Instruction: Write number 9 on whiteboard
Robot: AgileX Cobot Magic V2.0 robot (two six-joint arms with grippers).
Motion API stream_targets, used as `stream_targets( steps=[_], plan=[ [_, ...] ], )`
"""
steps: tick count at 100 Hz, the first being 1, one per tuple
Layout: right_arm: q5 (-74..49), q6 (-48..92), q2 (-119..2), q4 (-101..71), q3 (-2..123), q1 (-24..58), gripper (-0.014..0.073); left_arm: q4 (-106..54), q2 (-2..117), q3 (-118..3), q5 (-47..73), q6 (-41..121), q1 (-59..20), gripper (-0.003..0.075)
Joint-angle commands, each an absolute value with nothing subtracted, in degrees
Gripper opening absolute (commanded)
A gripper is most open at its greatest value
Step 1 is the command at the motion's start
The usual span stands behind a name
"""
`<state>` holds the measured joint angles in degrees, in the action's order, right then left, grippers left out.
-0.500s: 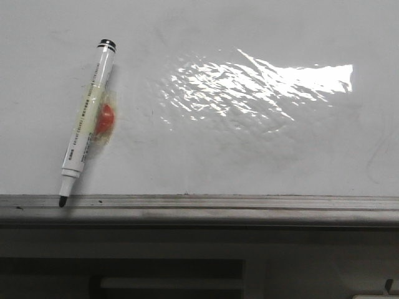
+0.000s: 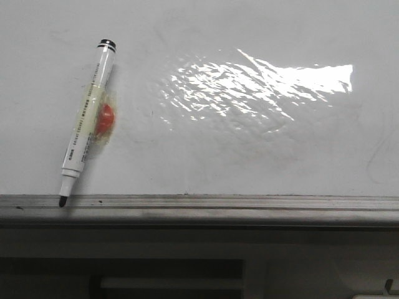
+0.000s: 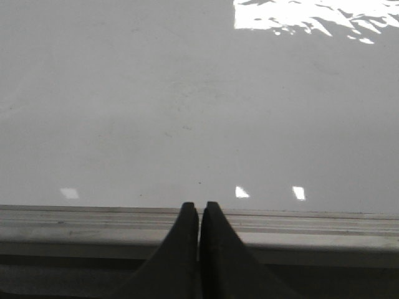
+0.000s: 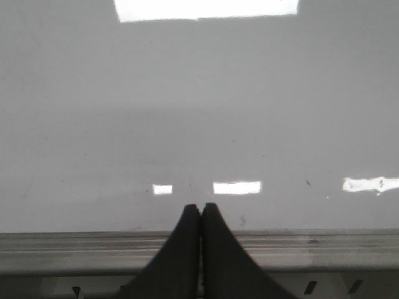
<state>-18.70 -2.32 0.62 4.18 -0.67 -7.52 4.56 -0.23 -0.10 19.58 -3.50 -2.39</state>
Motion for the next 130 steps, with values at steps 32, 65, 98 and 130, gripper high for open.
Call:
stream_targets(
  steps=[32, 65, 98, 130],
  plan=[
    [-18.11, -2.00, 1.44, 4.38, -2.20, -7.52, -0.0062, 8.25, -1.86, 1.11, 15.89, -3.70, -2.81, -0.0020],
    [-18.16, -2.00, 1.44, 4.65, -2.20, -7.52, -0.0062, 10.44, -1.86, 1.11, 8.58, -3.70, -2.81, -0.0020],
    [-9.54, -2.00, 1.44, 3.56, -2.20, -7.52, -0.0062, 14.14, -1.86, 1.11, -3.67, -3.70, -2.81, -0.0020],
    [-1.72, -2.00, 1.44, 3.04, -2.20, -7.52, -0.0060, 14.14, -1.86, 1.11, -17.87, -3.70, -2.81, -0.0020]
  ],
)
